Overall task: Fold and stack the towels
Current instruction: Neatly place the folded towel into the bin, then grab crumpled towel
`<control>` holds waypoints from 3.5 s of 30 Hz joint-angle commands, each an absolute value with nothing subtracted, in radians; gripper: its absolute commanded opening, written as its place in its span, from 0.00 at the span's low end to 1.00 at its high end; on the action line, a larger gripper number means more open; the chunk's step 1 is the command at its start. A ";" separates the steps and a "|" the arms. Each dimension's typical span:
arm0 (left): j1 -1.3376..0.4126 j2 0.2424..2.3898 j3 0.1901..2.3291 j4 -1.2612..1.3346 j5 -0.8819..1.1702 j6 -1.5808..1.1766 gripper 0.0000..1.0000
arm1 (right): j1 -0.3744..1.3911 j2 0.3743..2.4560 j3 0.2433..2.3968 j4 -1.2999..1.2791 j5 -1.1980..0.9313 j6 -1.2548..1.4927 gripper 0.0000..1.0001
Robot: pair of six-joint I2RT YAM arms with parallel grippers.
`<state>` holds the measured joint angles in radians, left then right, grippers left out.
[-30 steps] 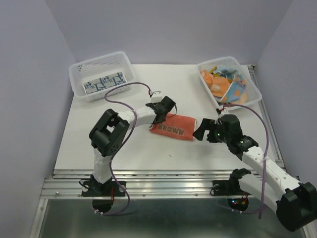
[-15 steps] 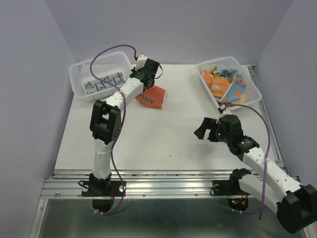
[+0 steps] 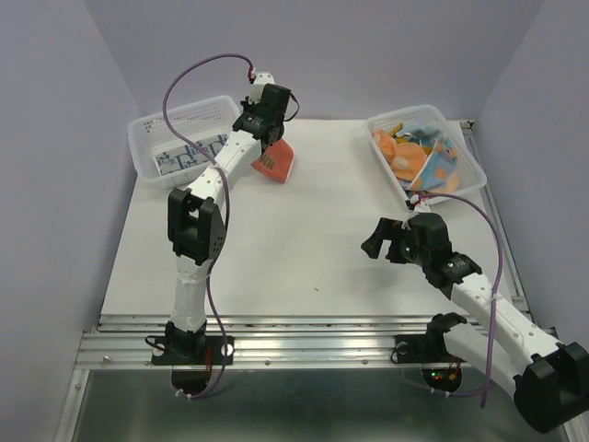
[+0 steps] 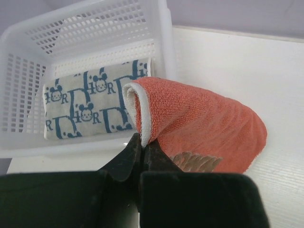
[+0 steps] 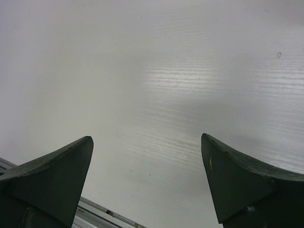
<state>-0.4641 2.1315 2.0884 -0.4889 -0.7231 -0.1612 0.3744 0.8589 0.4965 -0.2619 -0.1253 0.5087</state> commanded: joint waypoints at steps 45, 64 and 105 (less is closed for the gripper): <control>-0.014 2.082 1.979 -0.407 -0.543 -0.261 0.00 | 0.377 0.931 0.532 -0.236 -0.078 0.495 1.00; 0.023 2.036 2.003 -0.555 -0.555 -0.325 0.95 | 0.377 0.907 0.569 -0.275 -0.057 0.511 1.00; -0.272 1.032 0.756 -0.060 -0.140 -0.561 0.99 | 0.020 1.934 1.663 -0.625 0.759 0.531 0.53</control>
<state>-0.2676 1.0367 0.7361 -0.0937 -0.1329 -0.5648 0.0311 2.0075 1.6878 -0.6174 0.6598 0.4934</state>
